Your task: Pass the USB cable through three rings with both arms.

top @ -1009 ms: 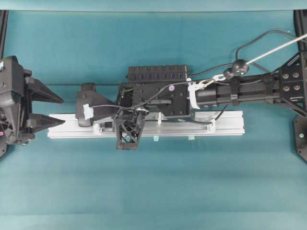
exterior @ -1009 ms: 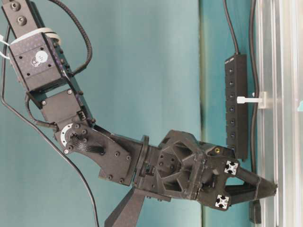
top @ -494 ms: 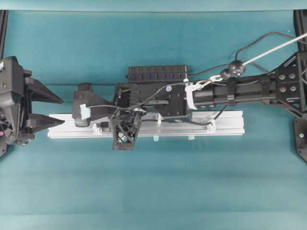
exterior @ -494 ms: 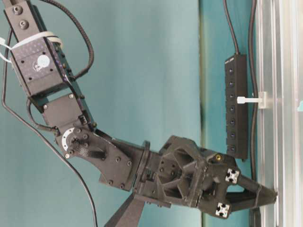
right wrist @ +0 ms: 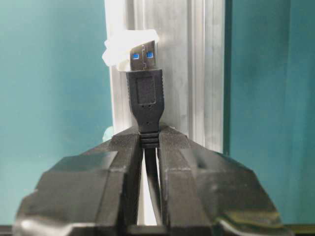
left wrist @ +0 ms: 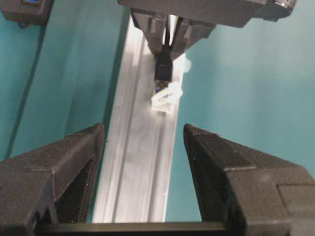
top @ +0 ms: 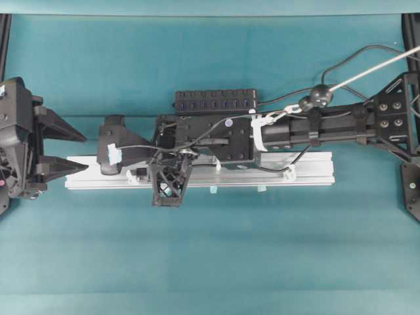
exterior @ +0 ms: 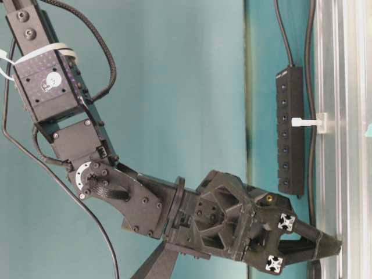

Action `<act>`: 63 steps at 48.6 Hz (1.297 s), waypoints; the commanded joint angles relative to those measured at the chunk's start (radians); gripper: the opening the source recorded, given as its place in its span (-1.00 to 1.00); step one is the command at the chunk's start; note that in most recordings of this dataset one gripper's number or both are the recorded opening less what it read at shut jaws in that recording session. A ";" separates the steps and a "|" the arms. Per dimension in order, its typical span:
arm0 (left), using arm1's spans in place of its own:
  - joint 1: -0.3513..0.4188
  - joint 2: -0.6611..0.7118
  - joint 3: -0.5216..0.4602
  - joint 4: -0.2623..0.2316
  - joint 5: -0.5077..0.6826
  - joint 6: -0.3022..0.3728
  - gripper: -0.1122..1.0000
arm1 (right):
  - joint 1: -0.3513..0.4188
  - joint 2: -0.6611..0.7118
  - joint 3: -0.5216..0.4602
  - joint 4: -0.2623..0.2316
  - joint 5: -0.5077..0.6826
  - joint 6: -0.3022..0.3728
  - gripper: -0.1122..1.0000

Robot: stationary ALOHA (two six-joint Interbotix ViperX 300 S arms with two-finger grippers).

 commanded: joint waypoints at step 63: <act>-0.014 -0.040 0.037 0.002 -0.041 -0.006 0.40 | 0.034 0.054 -0.080 0.028 -0.107 0.006 -0.92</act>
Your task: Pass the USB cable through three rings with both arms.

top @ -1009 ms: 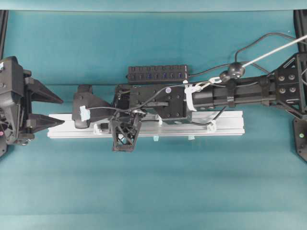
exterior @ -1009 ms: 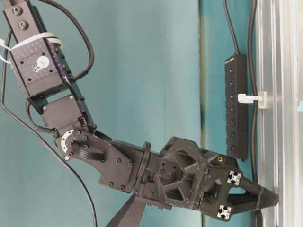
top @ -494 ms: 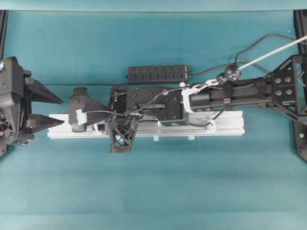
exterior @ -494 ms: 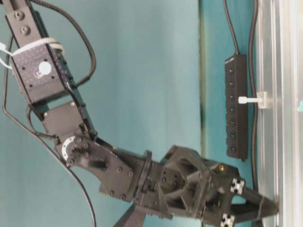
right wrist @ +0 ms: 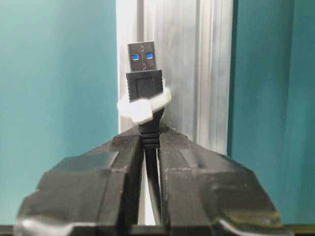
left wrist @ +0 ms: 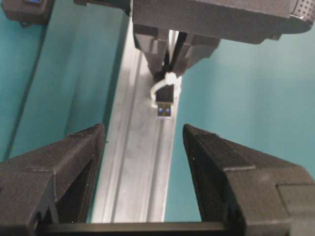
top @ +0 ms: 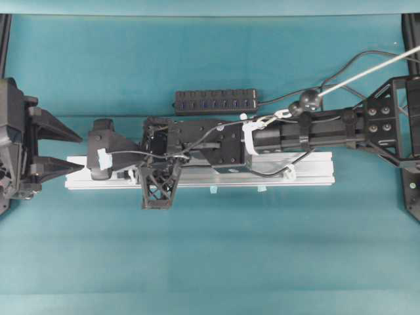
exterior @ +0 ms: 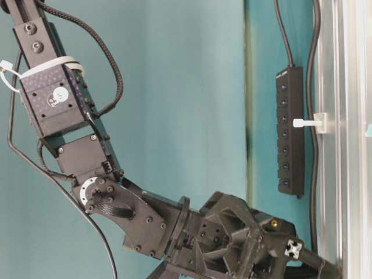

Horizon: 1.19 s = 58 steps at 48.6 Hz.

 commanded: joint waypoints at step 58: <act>-0.078 0.574 0.020 0.002 -0.578 -0.061 0.57 | 0.011 -0.002 0.002 0.015 -0.041 0.031 -0.92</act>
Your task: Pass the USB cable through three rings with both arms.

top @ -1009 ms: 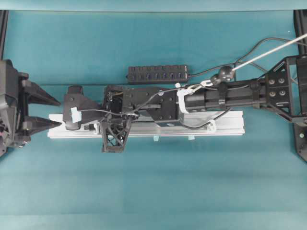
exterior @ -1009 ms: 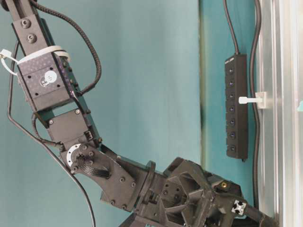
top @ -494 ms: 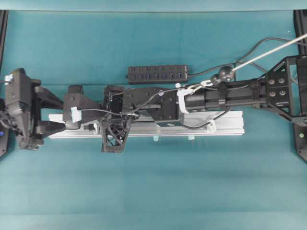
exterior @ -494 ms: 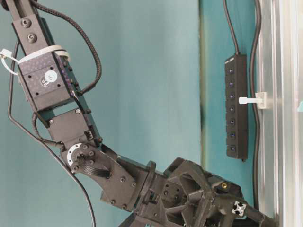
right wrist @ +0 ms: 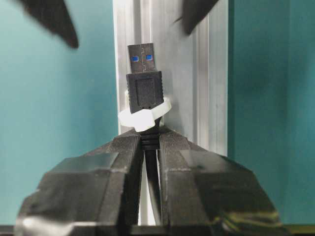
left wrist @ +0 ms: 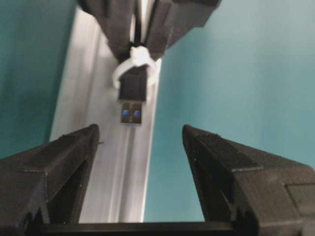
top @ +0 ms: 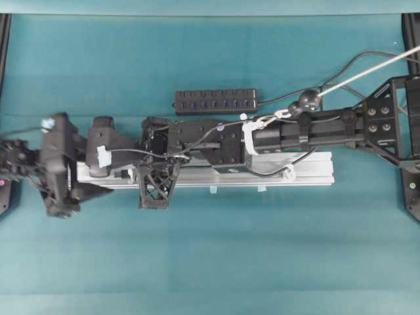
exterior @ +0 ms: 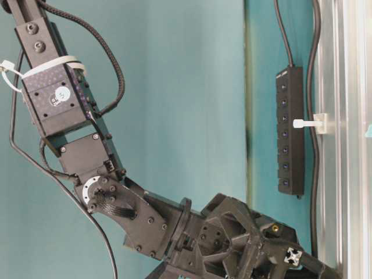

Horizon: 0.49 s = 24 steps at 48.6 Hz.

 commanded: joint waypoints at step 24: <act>0.020 0.054 -0.054 0.002 -0.021 0.005 0.54 | 0.011 0.000 -0.005 0.012 -0.018 0.012 -0.92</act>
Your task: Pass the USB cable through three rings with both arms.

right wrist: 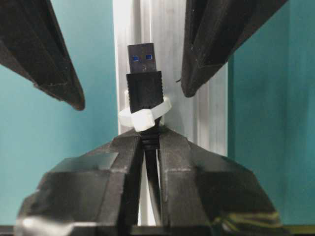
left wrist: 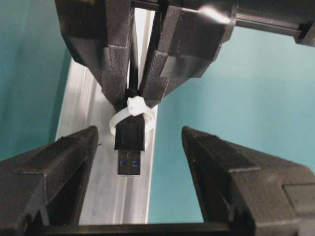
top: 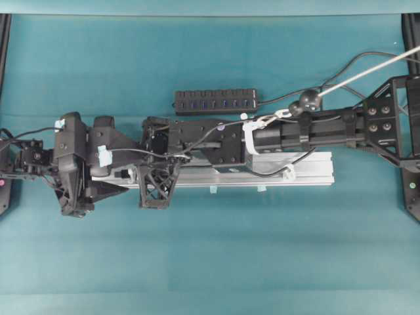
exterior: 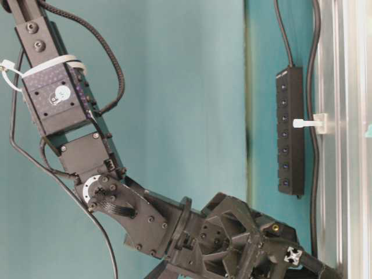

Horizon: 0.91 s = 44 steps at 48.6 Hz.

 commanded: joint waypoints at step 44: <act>0.028 -0.063 0.098 -0.003 -0.169 -0.009 0.50 | 0.012 -0.003 -0.006 0.009 -0.032 0.026 -0.92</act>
